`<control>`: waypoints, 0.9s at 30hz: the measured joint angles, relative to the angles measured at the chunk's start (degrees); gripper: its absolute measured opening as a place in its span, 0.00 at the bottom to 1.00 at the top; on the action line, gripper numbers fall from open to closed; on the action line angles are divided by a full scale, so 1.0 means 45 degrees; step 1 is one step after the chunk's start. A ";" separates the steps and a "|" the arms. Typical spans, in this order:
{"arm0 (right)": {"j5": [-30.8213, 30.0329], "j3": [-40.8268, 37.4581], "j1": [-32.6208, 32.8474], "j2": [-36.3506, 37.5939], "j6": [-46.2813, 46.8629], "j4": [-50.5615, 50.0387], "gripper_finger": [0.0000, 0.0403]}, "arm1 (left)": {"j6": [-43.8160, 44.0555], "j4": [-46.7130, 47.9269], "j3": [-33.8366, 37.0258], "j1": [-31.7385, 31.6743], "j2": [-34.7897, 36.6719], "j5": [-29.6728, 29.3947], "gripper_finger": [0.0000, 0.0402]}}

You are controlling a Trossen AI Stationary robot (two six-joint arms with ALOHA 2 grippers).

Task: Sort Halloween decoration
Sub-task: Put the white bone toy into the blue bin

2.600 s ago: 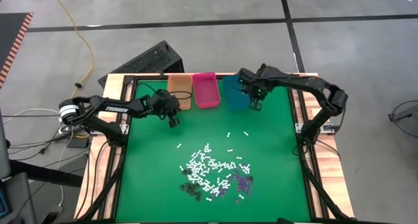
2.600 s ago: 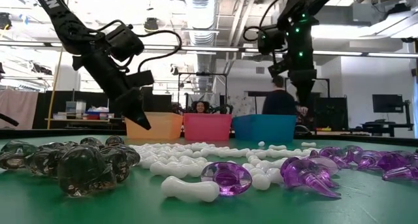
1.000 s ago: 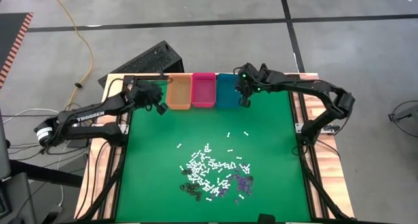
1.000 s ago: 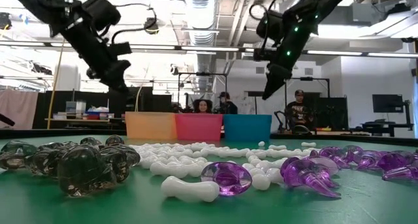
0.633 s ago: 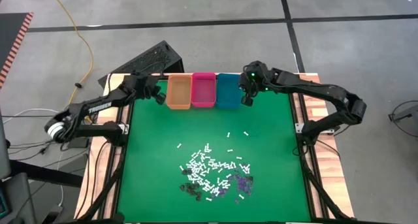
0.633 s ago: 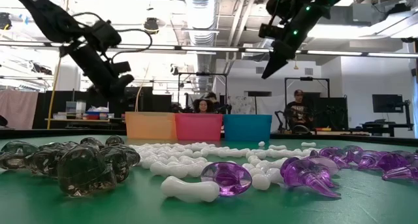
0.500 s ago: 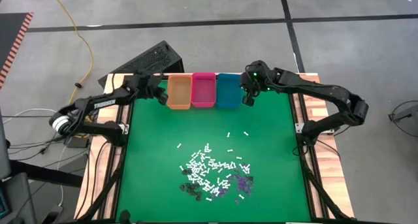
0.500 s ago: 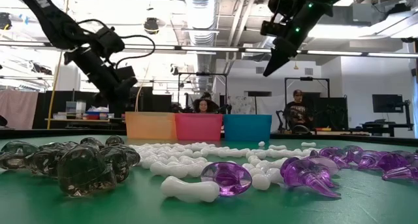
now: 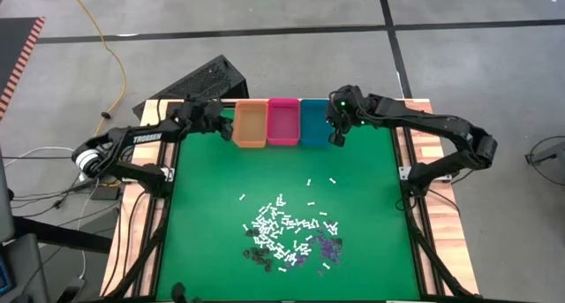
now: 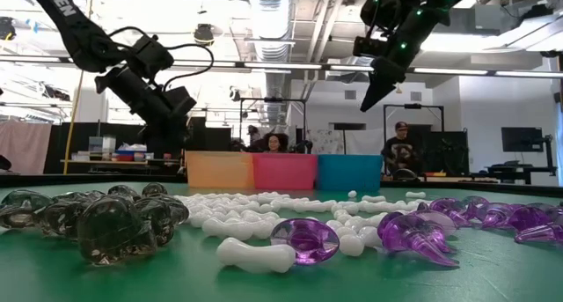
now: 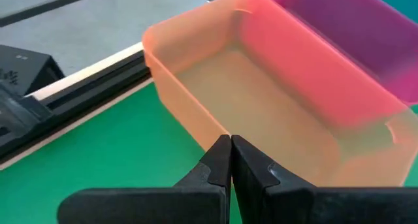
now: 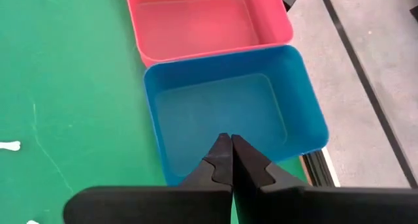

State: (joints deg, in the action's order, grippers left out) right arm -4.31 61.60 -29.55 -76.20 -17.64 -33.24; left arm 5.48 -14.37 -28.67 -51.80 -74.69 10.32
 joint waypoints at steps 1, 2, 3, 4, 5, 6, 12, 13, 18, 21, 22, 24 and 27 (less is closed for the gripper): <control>0.0062 0.0000 0.0091 0.0003 0.0068 -0.0099 0.05 | -0.0005 -0.0001 -0.0001 0.0003 0.0091 -0.0149 0.00; 0.0224 0.0000 0.0191 0.0019 0.0163 -0.0311 0.05 | -0.0007 0.0004 -0.0012 0.0002 0.0226 -0.0393 0.00; 0.0364 0.0000 0.0336 0.0026 0.0334 -0.0637 0.05 | -0.0039 0.0117 -0.0058 -0.0015 0.0406 -0.0590 0.00; 0.0525 0.0000 0.0499 0.0034 0.0594 -0.1048 0.05 | -0.0132 0.0363 -0.0156 -0.0021 0.0666 -0.0689 0.00; 0.0650 0.0000 0.0679 0.0034 0.0994 -0.1568 0.05 | -0.0262 0.0706 -0.0307 -0.0026 0.0972 -0.0749 0.00; 0.0659 0.0000 0.0898 0.0034 0.1495 -0.2192 0.05 | -0.0317 0.1053 -0.0458 -0.0026 0.1340 -0.0738 0.00; 0.0733 0.0000 0.2598 0.0015 0.5741 -0.5632 0.13 | -0.0278 0.3477 -0.1165 -0.0021 0.4106 0.0441 0.00; 0.0733 0.0000 0.2941 0.0015 0.6463 -0.5898 0.15 | -0.0172 0.3722 -0.1204 -0.0014 0.4579 0.0665 0.00; 0.0835 -0.0005 0.4614 0.0005 0.8614 -0.5580 0.32 | 0.0636 0.4439 -0.1205 0.0377 0.6411 0.0874 0.01; 0.0709 -0.0014 0.5306 0.0005 0.9225 -0.4789 0.46 | 0.1007 0.4697 -0.1205 0.0786 0.7045 0.1014 0.06; 0.0638 -0.0140 0.5412 0.0010 0.9272 -0.4397 0.51 | 0.1123 0.4765 -0.1205 0.0933 0.7147 0.1195 0.08; 0.0638 -0.0625 0.5396 0.0012 0.9505 -0.3681 0.58 | 0.1370 0.4797 -0.1205 0.1213 0.7225 0.1645 0.14; 0.1037 -0.1730 0.4944 0.0005 0.9908 -0.2770 0.63 | 0.1679 0.4793 -0.1205 0.1618 0.7177 0.2010 0.23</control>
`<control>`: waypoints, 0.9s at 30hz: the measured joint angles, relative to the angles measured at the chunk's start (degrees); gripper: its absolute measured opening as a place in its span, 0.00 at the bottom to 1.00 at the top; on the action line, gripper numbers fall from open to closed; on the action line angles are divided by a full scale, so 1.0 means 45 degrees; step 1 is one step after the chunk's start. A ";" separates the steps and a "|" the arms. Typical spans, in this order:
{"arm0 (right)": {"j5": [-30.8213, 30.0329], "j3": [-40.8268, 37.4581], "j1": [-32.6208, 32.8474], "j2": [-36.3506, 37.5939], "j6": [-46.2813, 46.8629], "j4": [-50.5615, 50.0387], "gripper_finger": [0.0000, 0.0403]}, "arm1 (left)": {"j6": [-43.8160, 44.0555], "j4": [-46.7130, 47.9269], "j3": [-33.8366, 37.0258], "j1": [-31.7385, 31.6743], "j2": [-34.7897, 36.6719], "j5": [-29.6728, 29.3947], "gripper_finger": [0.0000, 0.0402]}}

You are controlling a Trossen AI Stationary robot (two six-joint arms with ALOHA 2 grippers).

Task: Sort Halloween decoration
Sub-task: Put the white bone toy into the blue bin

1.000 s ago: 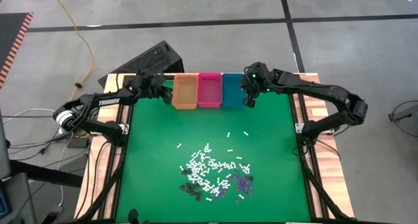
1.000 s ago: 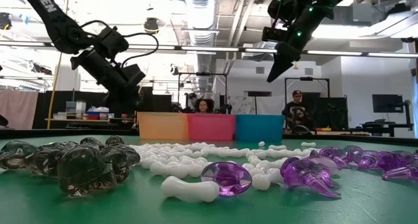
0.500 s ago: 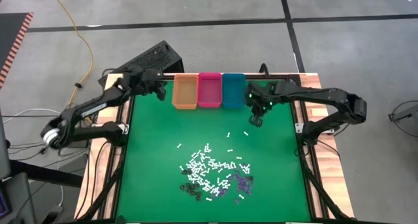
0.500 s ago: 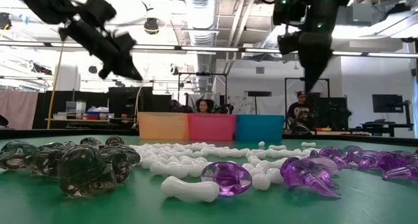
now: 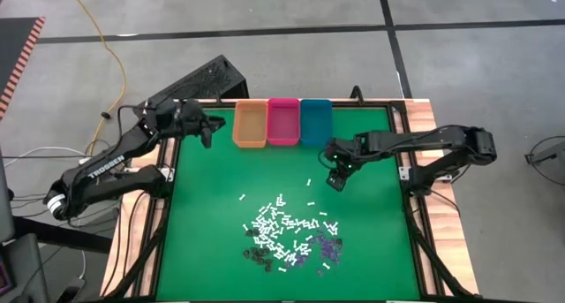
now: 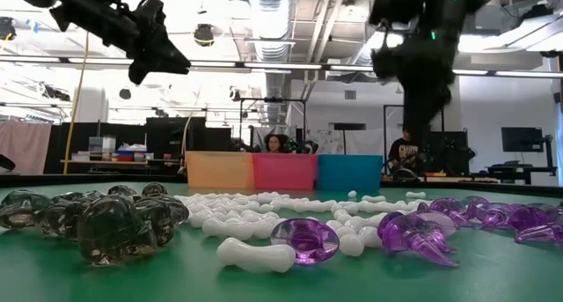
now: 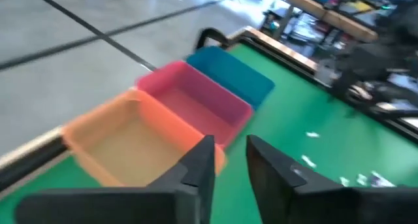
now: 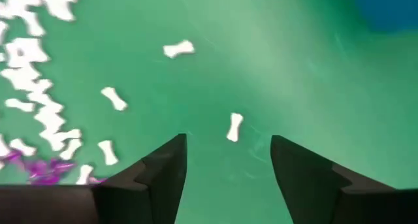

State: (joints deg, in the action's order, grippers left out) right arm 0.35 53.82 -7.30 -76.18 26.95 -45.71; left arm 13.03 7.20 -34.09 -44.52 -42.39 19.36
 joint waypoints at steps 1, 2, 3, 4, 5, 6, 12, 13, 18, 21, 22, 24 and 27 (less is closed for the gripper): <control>0.0149 -0.0441 -0.0145 0.0000 0.0017 0.0379 0.63 | 0.0007 0.0000 0.0000 0.0106 -0.0029 0.0013 0.26; 0.0187 -0.0807 -0.0258 -0.0006 0.0030 0.0771 0.63 | -0.0012 0.0001 0.0000 0.0217 -0.0074 -0.0016 0.29; 0.0194 -0.1123 -0.0380 -0.0010 0.0046 0.1219 0.63 | -0.0031 -0.0019 0.0000 0.0324 -0.0103 -0.0060 0.31; 0.0191 -0.1361 -0.0460 -0.0010 0.0046 0.1591 0.63 | -0.0030 -0.0016 0.0000 0.0390 -0.0108 -0.0186 0.34; 0.0191 -0.1530 -0.0541 -0.0010 0.0042 0.1879 0.63 | -0.0023 -0.0011 0.0005 0.0429 -0.0106 -0.0305 0.36; 0.0134 -0.1649 -0.0600 -0.0006 0.0041 0.2115 0.63 | -0.0024 -0.0033 0.0005 0.0466 -0.0101 -0.0410 0.38; -0.0361 -0.2210 -0.0488 -0.0005 0.0017 0.2618 0.63 | 0.0050 -0.0019 0.0005 0.0488 -0.0103 -0.0518 0.44; -0.0740 -0.2325 -0.0395 -0.0005 0.0012 0.2636 0.63 | 0.0053 -0.0019 0.0005 0.0488 -0.0103 -0.0616 0.44; -0.2961 -0.2956 0.0522 -0.0005 -0.0046 0.4094 0.63 | 0.0070 -0.0019 0.0005 0.0488 -0.0103 -0.0813 0.44; -0.3205 -0.3659 0.1075 -0.0005 0.0046 0.5335 0.63 | 0.0065 -0.0009 0.0005 0.0488 -0.0103 -0.0813 0.44; -0.3277 -0.3918 0.1261 -0.0005 0.0133 0.5810 0.63 | 0.0067 -0.0007 0.0005 0.0489 -0.0103 -0.0808 0.44; -0.3771 -0.4367 0.1648 0.0055 0.0402 0.6285 0.63 | 0.0066 -0.0009 0.0005 0.0492 -0.0103 -0.0788 0.44; -0.4661 -0.4812 0.2311 0.0110 0.0948 0.6617 0.63 | 0.0065 -0.0009 0.0005 0.0492 -0.0103 -0.0788 0.44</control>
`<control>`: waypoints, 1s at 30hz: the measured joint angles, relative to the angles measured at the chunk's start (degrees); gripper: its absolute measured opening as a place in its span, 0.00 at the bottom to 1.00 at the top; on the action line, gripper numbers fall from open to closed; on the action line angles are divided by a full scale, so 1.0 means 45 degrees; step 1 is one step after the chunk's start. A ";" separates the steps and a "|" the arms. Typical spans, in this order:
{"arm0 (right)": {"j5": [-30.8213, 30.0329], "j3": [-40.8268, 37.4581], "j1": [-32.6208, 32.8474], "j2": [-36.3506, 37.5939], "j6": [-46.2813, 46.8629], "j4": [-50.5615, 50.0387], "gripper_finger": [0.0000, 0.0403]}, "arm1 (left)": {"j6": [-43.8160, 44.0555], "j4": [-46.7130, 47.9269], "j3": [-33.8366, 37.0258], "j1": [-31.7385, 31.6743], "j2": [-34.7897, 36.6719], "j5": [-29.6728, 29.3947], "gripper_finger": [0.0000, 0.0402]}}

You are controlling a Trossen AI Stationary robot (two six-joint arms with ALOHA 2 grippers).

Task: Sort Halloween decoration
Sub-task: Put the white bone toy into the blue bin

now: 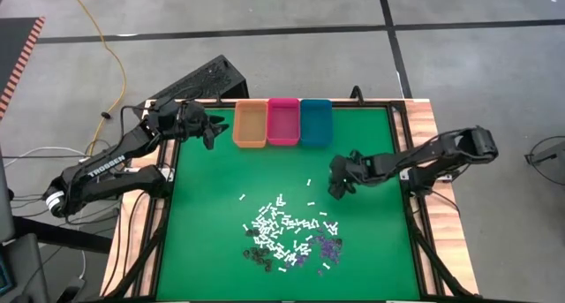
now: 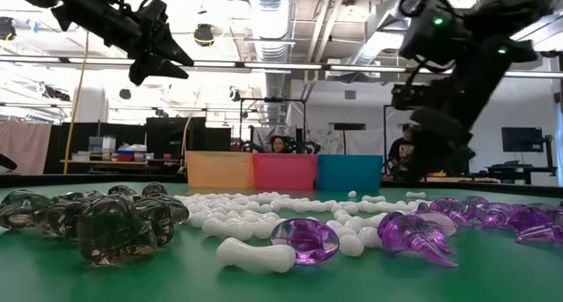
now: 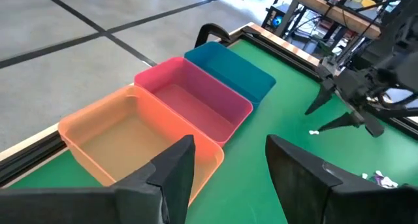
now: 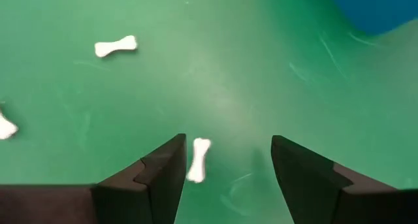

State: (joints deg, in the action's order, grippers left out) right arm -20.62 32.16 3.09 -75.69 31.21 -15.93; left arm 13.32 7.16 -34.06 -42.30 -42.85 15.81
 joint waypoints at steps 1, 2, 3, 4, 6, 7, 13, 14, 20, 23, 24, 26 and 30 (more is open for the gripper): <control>-0.0300 -0.0105 0.0192 0.0002 0.0208 0.0051 0.63 | 0.0000 -0.0004 0.0000 0.0000 0.0000 0.0000 0.44; -0.0551 -0.0206 0.0383 0.0002 0.0400 0.0016 0.63 | -0.0022 -0.0023 0.0000 -0.0003 0.0000 0.0000 0.44; -0.0795 -0.0284 0.0560 0.0002 0.0492 -0.0038 0.63 | -0.0046 -0.0042 0.0000 -0.0005 0.0000 0.0000 0.44; -0.1024 -0.0321 0.0721 0.0002 0.0497 -0.0011 0.63 | -0.0053 -0.0044 0.0000 -0.0005 0.0000 -0.0005 0.44; -0.1605 -0.0316 0.0953 0.0002 0.0365 0.0156 0.63 | 0.0041 -0.0085 0.0005 -0.0005 0.0000 -0.0007 0.44; -0.1846 -0.0311 0.1034 0.0007 0.0255 0.0254 0.63 | 0.0211 -0.0162 0.0005 -0.0005 0.0000 -0.0010 0.44; -0.2543 -0.0333 0.1199 0.0007 -0.0242 0.1028 0.63 | 0.1050 -0.0344 0.0005 -0.0005 -0.0005 -0.0015 0.44; -0.2609 -0.0369 0.1240 0.0007 -0.0242 0.1081 0.63 | 0.1083 -0.0348 0.0005 -0.0005 0.0000 -0.0015 0.44; -0.3312 -0.1406 0.1685 0.0007 0.0233 0.2427 0.63 | 0.0983 -0.0410 0.0024 0.0040 -0.0047 -0.0193 0.44; -0.3942 -0.2233 0.2257 0.0016 0.1021 0.3879 0.63 | 0.0989 -0.0978 0.0029 0.0213 -0.0283 -0.0563 0.44; -0.4281 -0.2533 0.2484 0.0015 0.1308 0.4275 0.63 | 0.0993 -0.1231 0.0029 0.0271 -0.0379 -0.0653 0.44; -0.4848 -0.2939 0.2933 -0.0003 0.1595 0.5008 0.63 | 0.0986 -0.1609 0.0029 0.0345 -0.0605 -0.0717 0.44; -0.5746 -0.3133 0.3518 -0.0003 0.1334 0.5274 0.63 | 0.0991 -0.1938 0.0029 0.0350 -0.1012 -0.0825 0.44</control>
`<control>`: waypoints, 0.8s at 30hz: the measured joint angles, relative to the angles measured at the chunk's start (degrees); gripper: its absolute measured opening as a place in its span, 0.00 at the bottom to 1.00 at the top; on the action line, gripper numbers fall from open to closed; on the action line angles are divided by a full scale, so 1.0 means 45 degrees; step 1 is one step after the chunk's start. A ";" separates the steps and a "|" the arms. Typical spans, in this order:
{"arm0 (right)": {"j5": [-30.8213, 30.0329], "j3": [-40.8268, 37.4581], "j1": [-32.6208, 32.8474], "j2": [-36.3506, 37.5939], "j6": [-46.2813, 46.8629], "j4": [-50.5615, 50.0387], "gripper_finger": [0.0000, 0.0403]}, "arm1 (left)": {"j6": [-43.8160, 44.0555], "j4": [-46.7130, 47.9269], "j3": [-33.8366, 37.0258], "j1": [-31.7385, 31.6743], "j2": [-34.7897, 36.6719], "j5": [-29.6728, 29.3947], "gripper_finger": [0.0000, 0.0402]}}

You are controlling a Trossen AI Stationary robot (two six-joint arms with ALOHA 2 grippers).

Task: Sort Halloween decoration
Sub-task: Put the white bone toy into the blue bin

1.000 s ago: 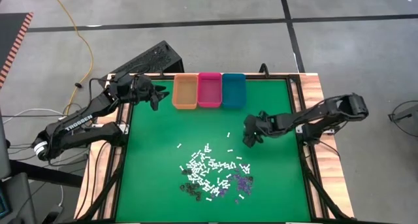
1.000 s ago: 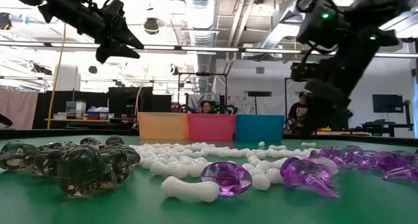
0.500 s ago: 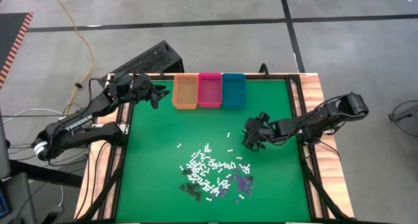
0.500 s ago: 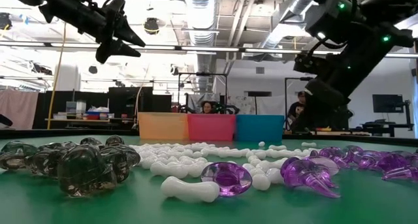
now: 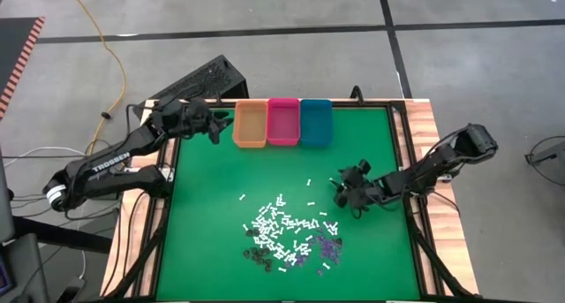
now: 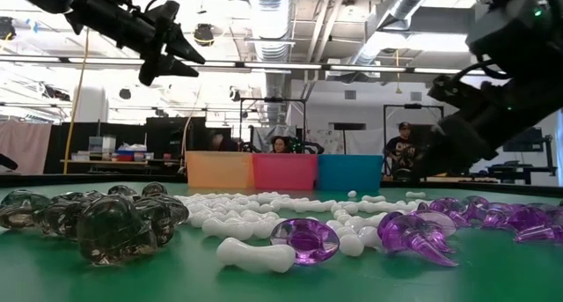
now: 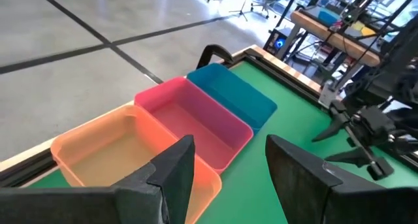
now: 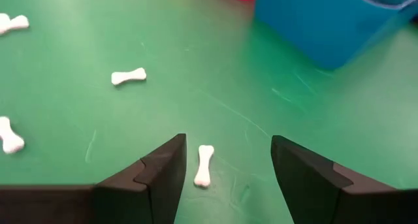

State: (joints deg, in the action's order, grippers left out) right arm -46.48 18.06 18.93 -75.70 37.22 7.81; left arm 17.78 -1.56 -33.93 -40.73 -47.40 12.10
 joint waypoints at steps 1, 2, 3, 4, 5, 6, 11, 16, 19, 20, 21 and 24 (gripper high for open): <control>-0.0040 0.0000 0.0022 0.0000 -0.0210 0.0001 0.63 | 0.0005 -0.0033 0.0000 0.0000 -0.0114 -0.0054 0.44; -0.0054 0.0000 0.0018 0.0000 -0.0401 0.0012 0.63 | 0.0077 -0.0030 0.0000 0.0017 -0.0210 -0.0127 0.44; -0.0054 0.0000 0.0006 -0.0007 -0.0597 -0.0009 0.63 | 0.0120 -0.0012 0.0000 0.0031 -0.0318 -0.0150 0.44; -0.0056 0.0000 -0.0045 -0.0101 -0.0726 -0.0008 0.63 | 0.0137 -0.0013 0.0000 0.0051 -0.0426 -0.0180 0.44; -0.0054 -0.0005 -0.0107 -0.0199 -0.0879 0.0000 0.63 | 0.0139 -0.0032 0.0000 0.0061 -0.0512 -0.0180 0.44; -0.0050 -0.0005 -0.0174 -0.0312 -0.0947 0.0047 0.63 | 0.0121 -0.0055 0.0000 0.0068 -0.0585 -0.0173 0.44; -0.0044 -0.0015 -0.0403 -0.1145 -0.1108 0.1020 0.63 | 0.0094 -0.0207 0.0000 0.0073 -0.0746 -0.0074 0.44; -0.0029 -0.0015 -0.0371 -0.2150 -0.1939 0.2926 0.63 | 0.0319 -0.0875 0.0000 0.0073 -0.0715 0.0013 0.44; -0.0039 -0.0015 -0.0376 -0.2387 -0.2046 0.3453 0.63 | 0.0554 -0.1254 0.0000 0.0079 -0.0708 0.0267 0.44; -0.0034 -0.0015 -0.0374 -0.2416 -0.2046 0.3399 0.63 | 0.0617 -0.1309 0.0000 0.0122 -0.0712 0.0301 0.44; -0.0029 -0.0041 -0.0353 -0.2429 -0.2044 0.3308 0.63 | 0.0641 -0.1311 0.0000 0.0180 -0.0707 0.0320 0.44; -0.0044 -0.0328 -0.0048 -0.2414 -0.1691 0.3376 0.63 | 0.0651 -0.1278 0.0000 0.0449 -0.0707 0.0333 0.44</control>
State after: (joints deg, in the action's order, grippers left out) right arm -46.68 16.59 18.71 -86.56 29.61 23.00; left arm 20.71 -7.32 -33.93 -38.71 -50.59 13.60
